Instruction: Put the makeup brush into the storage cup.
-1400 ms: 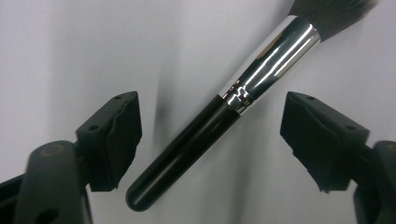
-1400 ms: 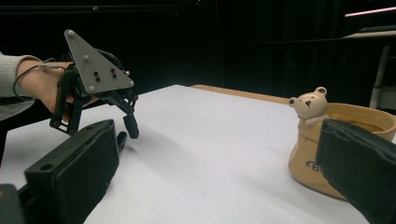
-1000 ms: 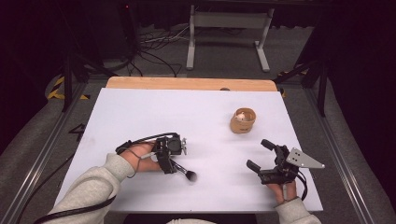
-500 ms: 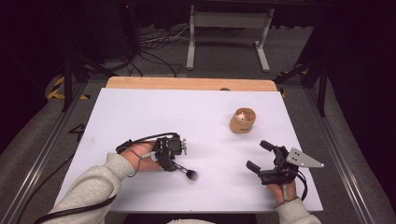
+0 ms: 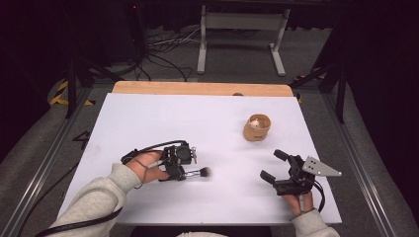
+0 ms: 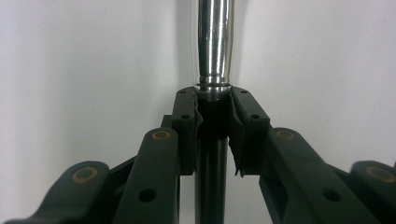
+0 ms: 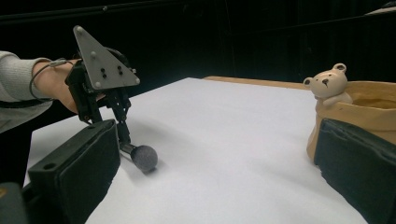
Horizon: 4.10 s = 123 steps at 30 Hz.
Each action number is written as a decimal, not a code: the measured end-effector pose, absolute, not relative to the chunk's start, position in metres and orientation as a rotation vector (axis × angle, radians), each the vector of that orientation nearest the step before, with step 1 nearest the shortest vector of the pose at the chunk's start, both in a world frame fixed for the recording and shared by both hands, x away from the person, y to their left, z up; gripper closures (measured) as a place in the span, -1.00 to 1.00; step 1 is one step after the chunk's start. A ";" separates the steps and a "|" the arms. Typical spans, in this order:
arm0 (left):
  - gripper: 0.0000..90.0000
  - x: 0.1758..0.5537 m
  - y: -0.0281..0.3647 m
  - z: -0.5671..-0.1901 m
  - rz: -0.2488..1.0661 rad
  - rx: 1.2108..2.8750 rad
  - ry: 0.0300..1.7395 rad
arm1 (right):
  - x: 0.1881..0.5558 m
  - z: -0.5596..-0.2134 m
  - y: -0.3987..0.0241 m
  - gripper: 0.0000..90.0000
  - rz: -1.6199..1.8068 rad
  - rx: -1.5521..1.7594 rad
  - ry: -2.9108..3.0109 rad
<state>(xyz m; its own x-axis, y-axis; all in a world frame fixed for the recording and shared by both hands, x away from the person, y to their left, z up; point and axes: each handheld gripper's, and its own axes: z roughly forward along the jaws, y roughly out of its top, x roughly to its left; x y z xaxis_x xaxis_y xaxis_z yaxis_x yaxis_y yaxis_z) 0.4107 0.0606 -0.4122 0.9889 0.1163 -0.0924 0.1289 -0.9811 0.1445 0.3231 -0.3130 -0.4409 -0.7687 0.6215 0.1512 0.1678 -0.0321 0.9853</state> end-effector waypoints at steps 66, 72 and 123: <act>0.66 0.371 0.104 -0.400 0.000 1.851 0.046 | 0.320 -0.441 -0.305 -0.97 1.800 0.790 1.973; 0.66 0.375 0.102 -0.409 -0.018 1.809 0.103 | 0.318 -0.438 -0.298 -0.97 1.779 0.750 1.993; 0.65 0.375 0.098 -0.424 0.054 1.763 0.137 | 0.348 -0.369 -0.174 -0.44 1.899 0.411 2.186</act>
